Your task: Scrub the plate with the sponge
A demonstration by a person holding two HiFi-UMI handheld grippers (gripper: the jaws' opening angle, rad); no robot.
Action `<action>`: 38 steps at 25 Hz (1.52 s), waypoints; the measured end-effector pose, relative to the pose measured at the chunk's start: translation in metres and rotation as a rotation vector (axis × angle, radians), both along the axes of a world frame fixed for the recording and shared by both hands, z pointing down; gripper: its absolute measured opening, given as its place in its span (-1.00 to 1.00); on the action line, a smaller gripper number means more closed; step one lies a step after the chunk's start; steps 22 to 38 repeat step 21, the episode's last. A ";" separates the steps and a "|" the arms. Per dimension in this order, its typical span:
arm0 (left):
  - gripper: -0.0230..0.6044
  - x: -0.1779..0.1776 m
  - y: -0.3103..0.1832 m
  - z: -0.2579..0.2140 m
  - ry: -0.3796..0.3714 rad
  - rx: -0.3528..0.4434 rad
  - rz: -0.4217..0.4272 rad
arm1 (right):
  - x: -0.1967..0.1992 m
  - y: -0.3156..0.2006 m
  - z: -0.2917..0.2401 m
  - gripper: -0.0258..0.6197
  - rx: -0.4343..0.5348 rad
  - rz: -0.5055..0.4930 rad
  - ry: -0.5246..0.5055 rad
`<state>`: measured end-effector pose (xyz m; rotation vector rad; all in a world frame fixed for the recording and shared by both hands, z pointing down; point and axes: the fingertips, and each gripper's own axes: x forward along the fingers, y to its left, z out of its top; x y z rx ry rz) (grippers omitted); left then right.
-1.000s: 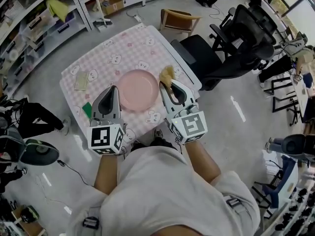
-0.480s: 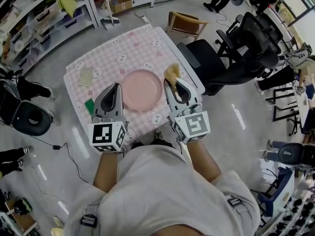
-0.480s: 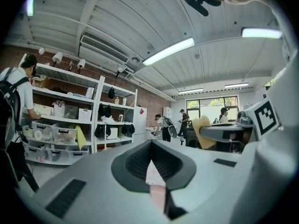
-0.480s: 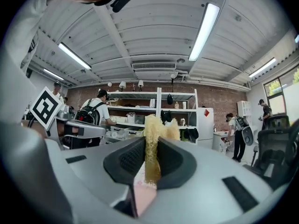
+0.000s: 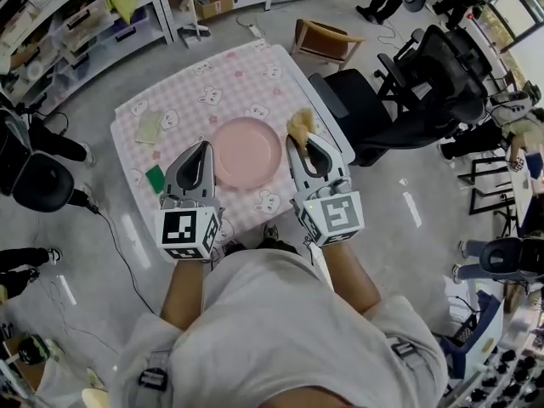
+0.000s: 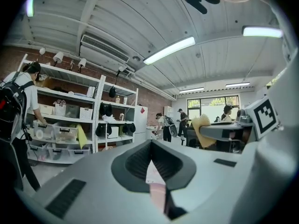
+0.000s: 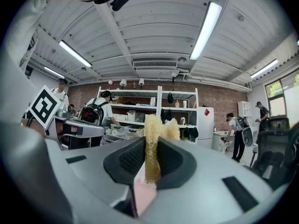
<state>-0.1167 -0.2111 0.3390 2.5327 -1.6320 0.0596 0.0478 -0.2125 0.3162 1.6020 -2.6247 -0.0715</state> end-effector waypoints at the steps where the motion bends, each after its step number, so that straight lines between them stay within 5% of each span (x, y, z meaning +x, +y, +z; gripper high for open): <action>1: -0.89 0.000 0.000 0.000 0.000 0.000 -0.002 | 0.000 0.000 0.000 -0.73 0.000 0.000 0.003; 38: -0.89 0.003 -0.003 0.005 -0.005 -0.019 -0.015 | 0.009 -0.003 0.002 -0.73 -0.008 0.010 0.006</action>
